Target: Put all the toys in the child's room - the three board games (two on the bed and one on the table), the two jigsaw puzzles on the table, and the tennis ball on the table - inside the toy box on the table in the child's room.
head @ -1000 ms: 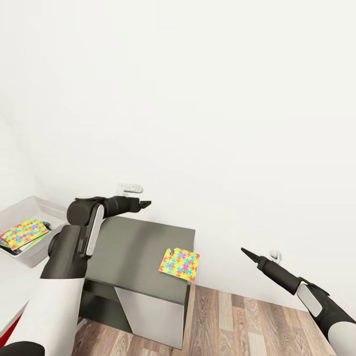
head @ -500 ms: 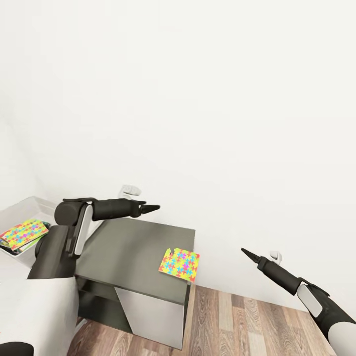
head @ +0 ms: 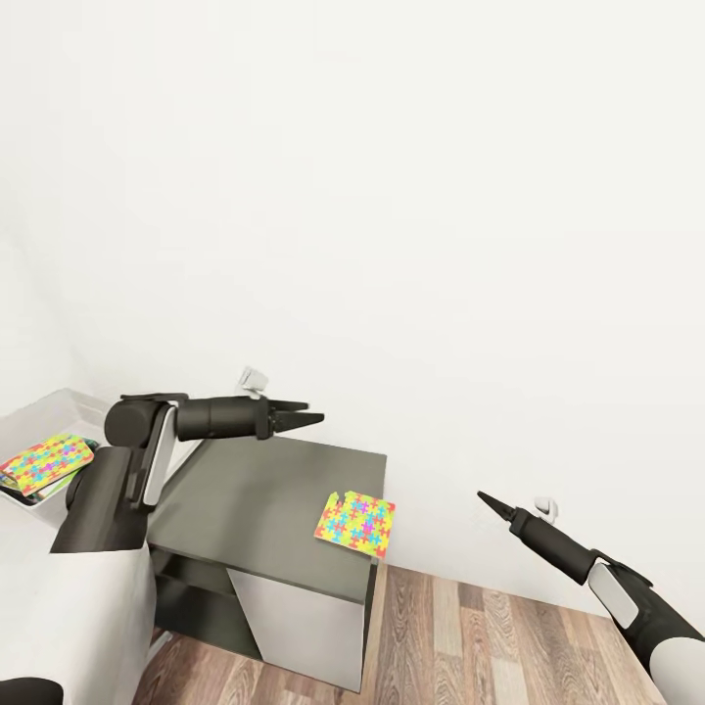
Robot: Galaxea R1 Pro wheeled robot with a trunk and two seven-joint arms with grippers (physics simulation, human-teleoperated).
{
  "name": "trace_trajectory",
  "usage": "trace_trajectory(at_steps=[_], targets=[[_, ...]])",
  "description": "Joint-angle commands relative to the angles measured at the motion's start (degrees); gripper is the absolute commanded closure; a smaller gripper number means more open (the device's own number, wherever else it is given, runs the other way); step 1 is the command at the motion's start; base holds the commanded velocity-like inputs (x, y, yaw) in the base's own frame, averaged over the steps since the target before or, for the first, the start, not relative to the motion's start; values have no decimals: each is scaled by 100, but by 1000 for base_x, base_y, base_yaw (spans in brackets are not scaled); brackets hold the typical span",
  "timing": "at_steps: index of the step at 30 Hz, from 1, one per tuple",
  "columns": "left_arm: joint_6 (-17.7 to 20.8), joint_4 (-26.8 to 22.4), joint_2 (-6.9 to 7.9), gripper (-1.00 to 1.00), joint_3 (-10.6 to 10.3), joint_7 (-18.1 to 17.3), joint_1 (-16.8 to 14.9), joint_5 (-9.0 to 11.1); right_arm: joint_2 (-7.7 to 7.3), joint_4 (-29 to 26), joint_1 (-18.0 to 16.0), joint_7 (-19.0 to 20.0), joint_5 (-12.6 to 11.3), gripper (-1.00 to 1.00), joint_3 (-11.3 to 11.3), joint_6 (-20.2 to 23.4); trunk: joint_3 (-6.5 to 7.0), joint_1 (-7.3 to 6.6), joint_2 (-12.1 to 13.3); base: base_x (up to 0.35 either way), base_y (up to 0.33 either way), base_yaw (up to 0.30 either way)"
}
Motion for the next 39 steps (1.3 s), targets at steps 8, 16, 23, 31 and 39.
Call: trace_trajectory(at_steps=[8,16,23,31,39], targets=[[56,9,4,-100,63,-73,25,23,1,2,-4,13,-34,-100,-1,58,-13,4,-13,0,0,0],[54,10,4,-100,76,-61,39,24,8,2,-5,16,7,-100,5,58,-13,4,-13,0,0,0],[54,10,-8,-100,71,-58,42,18,8,-8,-5,9,27,-100,25,68,-13,4,-13,0,0,0],[48,15,-47,-100,65,-37,42,9,17,-9,-4,-214,37,-100,70,88,-13,4,-13,9,0,0],[45,18,-72,-100,33,-34,105,28,375,-35,-8,-1378,144,-100,165,138,-13,4,-13,47,0,0]])
